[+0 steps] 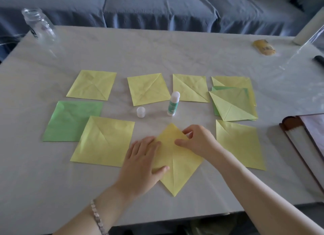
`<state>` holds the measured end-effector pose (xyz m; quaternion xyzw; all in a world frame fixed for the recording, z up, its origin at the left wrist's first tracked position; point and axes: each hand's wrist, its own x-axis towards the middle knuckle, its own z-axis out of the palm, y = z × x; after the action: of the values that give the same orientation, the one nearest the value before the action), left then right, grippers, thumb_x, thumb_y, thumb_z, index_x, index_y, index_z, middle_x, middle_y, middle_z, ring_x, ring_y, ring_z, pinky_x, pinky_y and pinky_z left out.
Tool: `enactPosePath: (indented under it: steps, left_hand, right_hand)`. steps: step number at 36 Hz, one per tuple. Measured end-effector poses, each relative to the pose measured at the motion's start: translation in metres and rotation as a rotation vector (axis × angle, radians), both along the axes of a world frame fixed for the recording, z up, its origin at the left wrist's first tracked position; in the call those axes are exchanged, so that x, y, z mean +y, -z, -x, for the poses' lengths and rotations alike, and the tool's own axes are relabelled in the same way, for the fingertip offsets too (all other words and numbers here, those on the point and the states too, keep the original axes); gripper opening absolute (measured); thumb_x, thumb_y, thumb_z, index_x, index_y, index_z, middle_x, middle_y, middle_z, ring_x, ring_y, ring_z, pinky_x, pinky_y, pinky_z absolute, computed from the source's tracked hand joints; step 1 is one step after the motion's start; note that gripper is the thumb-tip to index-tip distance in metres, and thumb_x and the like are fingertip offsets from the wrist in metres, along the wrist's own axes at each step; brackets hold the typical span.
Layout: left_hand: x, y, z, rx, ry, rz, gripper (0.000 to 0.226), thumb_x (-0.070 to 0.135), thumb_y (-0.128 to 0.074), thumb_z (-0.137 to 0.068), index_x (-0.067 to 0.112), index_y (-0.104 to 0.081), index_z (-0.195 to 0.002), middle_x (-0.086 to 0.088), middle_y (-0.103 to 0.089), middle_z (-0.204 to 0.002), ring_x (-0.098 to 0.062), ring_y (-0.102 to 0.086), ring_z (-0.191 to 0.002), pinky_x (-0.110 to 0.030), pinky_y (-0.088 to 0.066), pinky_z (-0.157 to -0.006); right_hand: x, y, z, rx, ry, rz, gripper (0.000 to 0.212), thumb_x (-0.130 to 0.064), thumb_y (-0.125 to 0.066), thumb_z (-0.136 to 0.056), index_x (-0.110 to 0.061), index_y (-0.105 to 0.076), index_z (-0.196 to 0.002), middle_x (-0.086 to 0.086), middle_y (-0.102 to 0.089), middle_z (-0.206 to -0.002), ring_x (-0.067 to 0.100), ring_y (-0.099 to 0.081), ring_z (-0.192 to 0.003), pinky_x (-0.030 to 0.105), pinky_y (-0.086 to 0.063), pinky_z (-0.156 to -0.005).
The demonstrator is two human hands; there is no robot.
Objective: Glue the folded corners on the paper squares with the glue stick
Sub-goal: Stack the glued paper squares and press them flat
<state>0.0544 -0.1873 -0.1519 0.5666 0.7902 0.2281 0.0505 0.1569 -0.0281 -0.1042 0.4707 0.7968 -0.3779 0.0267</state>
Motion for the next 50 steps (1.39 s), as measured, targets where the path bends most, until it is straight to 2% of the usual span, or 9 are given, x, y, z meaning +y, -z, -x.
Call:
enactPosePath:
  steps: [4, 10, 15, 24, 30, 35, 41, 46, 50]
  left_hand:
    - [0.000, -0.005, 0.000, -0.087, 0.002, 0.011, 0.063, 0.050, -0.048, -0.073, 0.015, -0.042, -0.124, -0.008, -0.059, -0.121, -0.017, -0.040, -0.115, -0.030, -0.028, -0.100]
    - [0.023, -0.026, -0.016, -0.504, -0.131, -0.170, 0.056, 0.039, -0.050, -0.087, 0.014, -0.040, -0.136, 0.013, -0.041, -0.124, 0.008, -0.041, -0.108, 0.005, -0.023, -0.089]
    - [0.078, -0.034, -0.052, -0.571, -0.084, -0.081, 0.045, 0.018, -0.057, -0.090, 0.019, -0.041, -0.132, 0.004, -0.049, -0.123, 0.002, -0.052, -0.092, -0.019, -0.043, -0.083]
    - [0.181, -0.039, -0.094, -0.197, 0.060, 0.288, 0.066, 0.041, -0.054, -0.092, 0.015, -0.023, -0.144, -0.003, -0.031, -0.148, -0.023, -0.023, -0.136, -0.035, -0.022, -0.108]
    - [0.200, -0.045, -0.088, -0.081, 0.078, 0.425, 0.063, 0.040, -0.066, -0.085, 0.018, -0.037, -0.136, -0.004, -0.047, -0.133, -0.026, -0.035, -0.125, -0.033, -0.030, -0.101]
    - [0.184, -0.052, -0.071, -0.352, 0.080, 0.356, 0.032, 0.012, -0.069, -0.084, 0.015, -0.059, -0.113, -0.002, -0.059, -0.102, -0.023, -0.058, -0.101, -0.025, -0.044, -0.081]
    - [0.143, -0.067, -0.035, -0.494, -0.042, 0.273, 0.024, 0.003, -0.064, -0.078, 0.023, -0.058, -0.089, 0.011, -0.058, -0.078, -0.014, -0.054, -0.074, -0.023, -0.043, -0.065]
    - [0.098, -0.068, -0.009, -0.484, -0.091, 0.217, 0.034, 0.006, -0.064, -0.083, 0.027, -0.054, -0.107, 0.013, -0.055, -0.091, -0.009, -0.055, -0.078, -0.016, -0.041, -0.064]
    - [0.075, -0.065, 0.002, -0.489, -0.167, 0.160, 0.040, 0.015, -0.065, -0.087, 0.029, -0.050, -0.122, 0.001, -0.056, -0.092, -0.008, -0.046, -0.075, -0.012, -0.036, -0.060]
  right_hand:
    - [0.003, -0.004, -0.006, 0.069, -0.049, 0.078, 0.019, -0.026, -0.068, -0.081, -0.020, -0.056, -0.067, -0.007, -0.044, -0.062, 0.008, -0.040, -0.054, 0.020, -0.030, -0.050]
    - [0.030, -0.032, -0.062, 0.469, 0.231, 0.119, 0.023, -0.008, -0.053, -0.092, -0.020, -0.062, -0.074, -0.008, -0.060, -0.066, 0.009, -0.050, -0.063, 0.024, -0.038, -0.063]
    - [0.068, -0.045, -0.125, 0.613, 0.601, -0.046, 0.030, -0.003, -0.045, -0.090, -0.022, -0.063, -0.076, -0.017, -0.062, -0.054, -0.002, -0.052, -0.049, 0.011, -0.040, -0.047]
    - [0.082, -0.027, -0.173, 0.506, 0.791, -0.105, 0.028, 0.000, -0.044, -0.087, -0.015, -0.063, -0.101, -0.002, -0.056, -0.071, 0.012, -0.047, -0.062, 0.025, -0.036, -0.057]
    - [0.086, -0.022, -0.183, 0.437, 0.796, -0.141, 0.033, -0.003, -0.043, -0.089, -0.012, -0.060, -0.116, 0.006, -0.062, -0.089, 0.015, -0.052, -0.070, 0.026, -0.039, -0.062]
    - [0.088, -0.026, -0.182, 0.402, 0.761, -0.221, 0.035, -0.003, -0.041, -0.090, -0.013, -0.056, -0.120, 0.006, -0.058, -0.093, 0.016, -0.049, -0.074, 0.024, -0.037, -0.059]
    - [0.088, -0.019, -0.174, 0.259, 0.713, -0.190, 0.040, -0.007, -0.043, -0.090, -0.016, -0.045, -0.129, 0.010, -0.058, -0.102, 0.022, -0.050, -0.083, 0.027, -0.035, -0.057]
    - [0.075, -0.020, -0.156, -0.136, 0.482, -0.341, 0.048, -0.019, -0.051, -0.089, -0.018, -0.037, -0.135, 0.014, -0.037, -0.134, 0.031, -0.036, -0.121, 0.039, -0.034, -0.095]
    - [0.073, -0.023, -0.132, -0.147, 0.316, -0.438, 0.047, -0.025, -0.056, -0.088, -0.017, -0.044, -0.132, 0.008, -0.036, -0.138, 0.026, -0.029, -0.129, 0.035, -0.024, -0.105]
